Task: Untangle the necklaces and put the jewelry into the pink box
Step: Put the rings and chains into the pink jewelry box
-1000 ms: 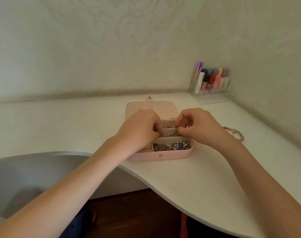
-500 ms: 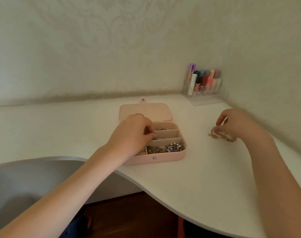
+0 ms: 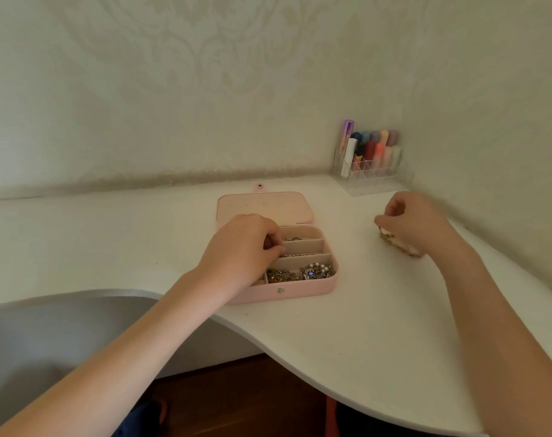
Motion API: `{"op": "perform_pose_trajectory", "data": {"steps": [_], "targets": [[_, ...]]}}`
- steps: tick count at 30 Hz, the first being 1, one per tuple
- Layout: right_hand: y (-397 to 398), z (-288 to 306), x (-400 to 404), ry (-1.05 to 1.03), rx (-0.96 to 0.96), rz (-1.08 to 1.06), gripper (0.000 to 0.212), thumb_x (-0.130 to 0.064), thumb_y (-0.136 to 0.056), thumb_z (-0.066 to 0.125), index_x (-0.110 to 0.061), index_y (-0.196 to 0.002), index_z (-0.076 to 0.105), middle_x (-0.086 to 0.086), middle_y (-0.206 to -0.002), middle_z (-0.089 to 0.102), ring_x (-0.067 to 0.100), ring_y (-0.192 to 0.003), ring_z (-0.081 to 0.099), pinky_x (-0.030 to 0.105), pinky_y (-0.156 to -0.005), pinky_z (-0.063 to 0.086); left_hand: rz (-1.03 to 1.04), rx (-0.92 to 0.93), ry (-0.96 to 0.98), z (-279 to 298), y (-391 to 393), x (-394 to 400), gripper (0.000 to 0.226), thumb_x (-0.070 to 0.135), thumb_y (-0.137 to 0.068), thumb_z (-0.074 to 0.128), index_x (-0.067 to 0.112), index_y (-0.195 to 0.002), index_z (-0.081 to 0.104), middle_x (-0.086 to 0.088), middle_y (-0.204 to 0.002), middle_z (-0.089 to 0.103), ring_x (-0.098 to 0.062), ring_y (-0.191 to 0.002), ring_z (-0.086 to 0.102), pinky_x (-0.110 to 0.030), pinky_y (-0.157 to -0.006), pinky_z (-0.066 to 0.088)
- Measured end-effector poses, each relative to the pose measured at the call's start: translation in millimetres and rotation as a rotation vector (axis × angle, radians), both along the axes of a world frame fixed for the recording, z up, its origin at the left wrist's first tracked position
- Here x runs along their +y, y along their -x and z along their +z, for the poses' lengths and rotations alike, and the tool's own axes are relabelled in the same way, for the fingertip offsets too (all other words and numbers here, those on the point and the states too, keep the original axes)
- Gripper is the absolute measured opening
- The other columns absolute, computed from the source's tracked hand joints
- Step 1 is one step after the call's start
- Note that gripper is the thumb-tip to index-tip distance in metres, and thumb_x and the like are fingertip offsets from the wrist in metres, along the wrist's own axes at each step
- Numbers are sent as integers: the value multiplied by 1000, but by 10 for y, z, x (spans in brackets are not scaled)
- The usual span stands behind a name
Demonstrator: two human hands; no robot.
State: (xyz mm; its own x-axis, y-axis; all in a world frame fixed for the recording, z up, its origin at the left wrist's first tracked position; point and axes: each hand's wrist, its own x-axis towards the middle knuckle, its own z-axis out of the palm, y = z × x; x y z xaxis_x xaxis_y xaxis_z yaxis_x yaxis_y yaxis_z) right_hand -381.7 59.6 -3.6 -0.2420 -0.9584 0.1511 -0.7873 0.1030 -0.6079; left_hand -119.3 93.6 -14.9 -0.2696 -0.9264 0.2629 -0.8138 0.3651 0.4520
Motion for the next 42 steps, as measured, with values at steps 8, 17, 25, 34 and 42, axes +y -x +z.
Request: {"op": "perform_pose_trajectory", "data": {"steps": [8, 17, 25, 34, 42], "targets": [[-474, 196, 173, 200, -483, 336, 13, -6, -86, 60, -12, -78, 53, 2, -64, 69, 4, -51, 56, 15, -51, 43, -85, 410, -104, 217, 249, -74, 30, 33, -78, 74, 26, -105, 64, 12, -97, 67, 1, -93, 61, -17, -84, 48], [-634, 106, 171, 87, -675, 436, 14, -7, -86, 66, -11, -76, 57, 4, -58, 68, 12, -51, 58, 20, -53, 49, -54, 897, -376, 177, 279, -10, 11, 3, -80, 71, 4, -82, 61, -7, -61, 69, -12, -55, 66, -32, -67, 59], [-668, 1, 130, 19, -286, 408, 16, -7, -79, 70, -15, -72, 59, 0, -56, 66, 3, -45, 50, 18, -48, 42, 206, 379, 14, 39, 19, 78, 13, 22, -77, 73, 27, -69, 66, 13, -61, 65, -6, -67, 63, -25, -67, 48], [-639, -58, 96, -20, -54, 487, 15, -10, -72, 76, -19, -69, 64, -5, -57, 42, 3, -45, 36, 12, -44, 29, 255, 223, -2, -48, 53, 188, 5, 28, -80, 68, 29, -75, 67, 15, -70, 62, -6, -72, 58, -23, -59, 42], [-623, -66, 59, -34, -52, 518, 12, -24, -80, 74, -14, -80, 68, -2, -62, 55, 1, -50, 41, 19, -53, 33, 202, 124, 20, -29, 82, 165, 7, 25, -84, 66, 24, -80, 71, 10, -76, 63, -16, -81, 59, -31, -69, 49]]}}
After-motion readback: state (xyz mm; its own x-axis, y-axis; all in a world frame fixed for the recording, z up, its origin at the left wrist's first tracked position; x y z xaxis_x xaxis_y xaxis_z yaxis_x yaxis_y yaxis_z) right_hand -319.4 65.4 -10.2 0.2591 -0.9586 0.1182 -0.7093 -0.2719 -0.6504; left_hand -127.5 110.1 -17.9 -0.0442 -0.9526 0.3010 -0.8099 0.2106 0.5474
